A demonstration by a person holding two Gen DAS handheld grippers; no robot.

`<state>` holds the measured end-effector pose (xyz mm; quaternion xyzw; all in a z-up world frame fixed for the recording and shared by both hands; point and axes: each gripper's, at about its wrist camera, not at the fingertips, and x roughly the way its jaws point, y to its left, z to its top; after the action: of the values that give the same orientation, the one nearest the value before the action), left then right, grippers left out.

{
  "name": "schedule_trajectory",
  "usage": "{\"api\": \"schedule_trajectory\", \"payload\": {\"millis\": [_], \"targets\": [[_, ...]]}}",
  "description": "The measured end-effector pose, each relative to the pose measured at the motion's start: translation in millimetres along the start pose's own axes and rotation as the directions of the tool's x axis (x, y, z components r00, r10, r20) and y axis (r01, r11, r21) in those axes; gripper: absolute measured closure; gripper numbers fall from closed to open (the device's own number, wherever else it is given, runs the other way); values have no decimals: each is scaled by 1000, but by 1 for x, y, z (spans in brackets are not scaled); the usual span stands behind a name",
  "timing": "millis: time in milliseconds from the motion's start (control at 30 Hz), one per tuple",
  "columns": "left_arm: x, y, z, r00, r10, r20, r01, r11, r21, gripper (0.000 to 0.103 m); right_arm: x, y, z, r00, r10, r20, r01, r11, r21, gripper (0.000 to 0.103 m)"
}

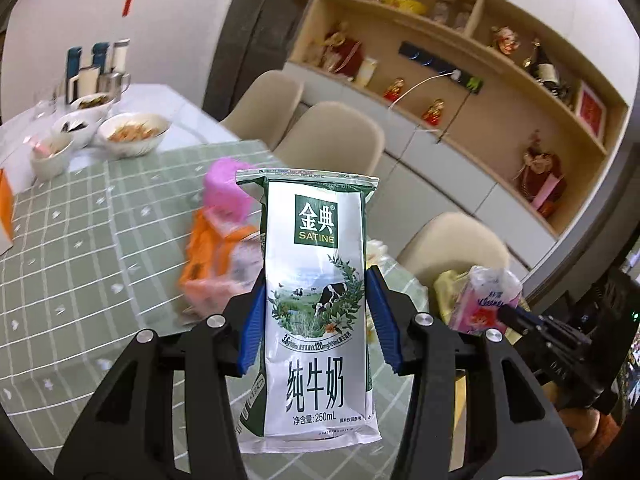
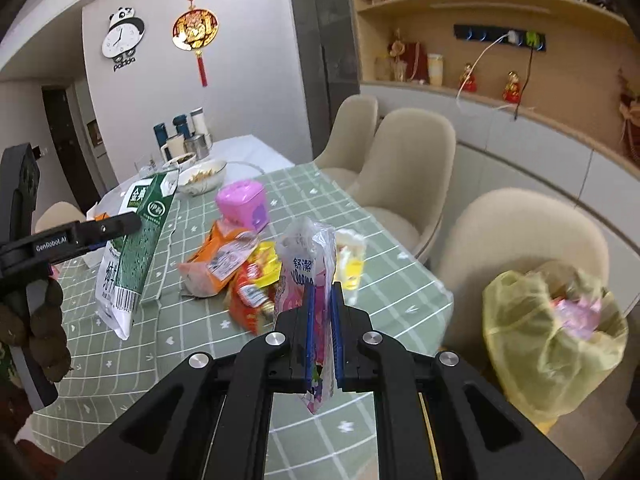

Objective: Collect trash
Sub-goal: 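Carry the milk carton and clear wrapper over the bin with both grippers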

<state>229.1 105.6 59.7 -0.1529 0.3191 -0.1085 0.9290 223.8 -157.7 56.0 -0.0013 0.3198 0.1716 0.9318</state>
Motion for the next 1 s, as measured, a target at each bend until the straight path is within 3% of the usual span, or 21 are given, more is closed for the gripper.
{"api": "schedule_trajectory", "payload": {"millis": [433,733,1000], "targets": [[37,-144,27,984,-176,39,169,976,140,58,-61,-107,9,983,-135,122,132,991,33,94],[84,-249,27,966,-258,36,243,942,231,58,-93,-201,-8,961,-242,133,231,968,93,94],[134,-317,9,946,-324,-11,316,912,261,58,-115,-278,-26,936,-326,131,306,940,148,94]]}}
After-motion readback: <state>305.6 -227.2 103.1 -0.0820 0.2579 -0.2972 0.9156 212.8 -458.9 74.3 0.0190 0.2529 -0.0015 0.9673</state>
